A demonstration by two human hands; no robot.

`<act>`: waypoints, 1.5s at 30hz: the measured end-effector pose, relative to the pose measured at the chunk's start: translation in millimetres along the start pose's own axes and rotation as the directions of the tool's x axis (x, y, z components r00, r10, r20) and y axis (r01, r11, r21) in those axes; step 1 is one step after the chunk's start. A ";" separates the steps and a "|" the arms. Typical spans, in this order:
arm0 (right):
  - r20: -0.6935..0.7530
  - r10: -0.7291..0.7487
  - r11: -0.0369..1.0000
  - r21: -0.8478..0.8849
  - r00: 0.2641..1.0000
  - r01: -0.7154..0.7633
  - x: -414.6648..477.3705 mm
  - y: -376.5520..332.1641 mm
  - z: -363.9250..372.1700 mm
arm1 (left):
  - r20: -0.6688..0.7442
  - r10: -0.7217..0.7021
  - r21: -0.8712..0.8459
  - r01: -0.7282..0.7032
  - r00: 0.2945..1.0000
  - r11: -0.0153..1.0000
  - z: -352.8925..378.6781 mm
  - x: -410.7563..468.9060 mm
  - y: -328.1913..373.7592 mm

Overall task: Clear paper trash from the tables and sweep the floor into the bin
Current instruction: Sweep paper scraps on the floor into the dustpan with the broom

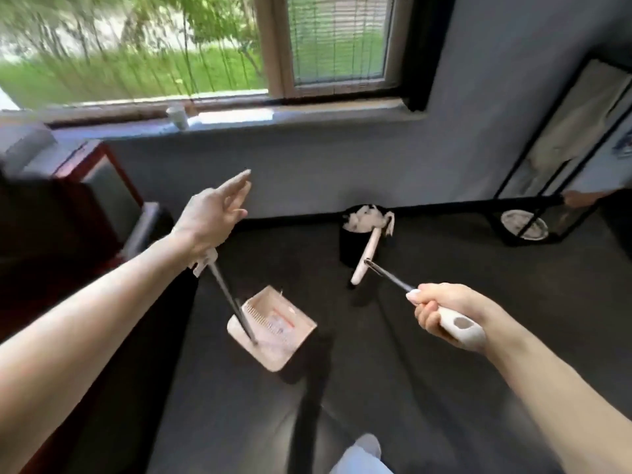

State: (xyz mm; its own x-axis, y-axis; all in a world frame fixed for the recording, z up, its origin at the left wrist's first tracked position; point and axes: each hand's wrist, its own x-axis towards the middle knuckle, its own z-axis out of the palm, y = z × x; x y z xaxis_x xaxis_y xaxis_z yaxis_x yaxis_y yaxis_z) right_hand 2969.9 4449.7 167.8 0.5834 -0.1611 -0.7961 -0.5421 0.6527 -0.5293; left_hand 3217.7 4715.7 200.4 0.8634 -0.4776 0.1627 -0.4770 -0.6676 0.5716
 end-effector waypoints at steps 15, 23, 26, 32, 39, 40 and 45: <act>0.117 0.418 0.783 -0.549 0.901 -0.292 -49.2 193.4 41.5 | 0.003 -0.557 0.077 0.555 0.831 0.828 -3.9 -365.7 -89.9; 0.180 0.598 0.472 -0.867 0.781 -0.161 -84.5 293.5 76.2 | -0.246 -0.785 0.010 0.811 0.569 0.585 -23.3 -582.7 -75.1; 0.188 0.657 0.381 -0.918 0.730 -0.106 -97.0 327.8 103.3 | -0.338 -0.826 -0.043 0.869 0.451 0.492 -40.2 -649.4 -74.1; 0.186 0.744 0.264 -0.964 0.642 -0.026 -114.8 408.7 194.8 | -0.469 -0.862 -0.232 0.916 0.191 0.328 -74.7 -755.8 -89.0; 0.248 0.727 0.129 -0.965 0.641 0.227 -117.4 529.6 326.6 | -0.479 -0.877 -0.373 0.892 0.051 0.256 -122.1 -836.7 -157.8; 0.256 0.721 0.120 -0.961 0.643 0.248 -115.8 542.7 343.0 | -0.479 -0.877 -0.401 0.879 0.037 0.257 -130.3 -844.1 -169.4; 0.278 0.700 0.104 -0.951 0.657 0.291 -104.2 588.4 428.7 | -0.491 -0.871 -0.466 0.838 0.021 0.283 -175.0 -859.2 -236.5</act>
State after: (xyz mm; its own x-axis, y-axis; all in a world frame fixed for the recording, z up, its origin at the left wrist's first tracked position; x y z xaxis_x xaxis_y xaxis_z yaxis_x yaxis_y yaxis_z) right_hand 2849.3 5167.9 65.1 0.1719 0.5570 -0.8125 -0.4618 -0.6830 -0.5660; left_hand 2617.4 5383.9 66.2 0.5146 0.8516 -0.0996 0.6650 -0.3231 0.6733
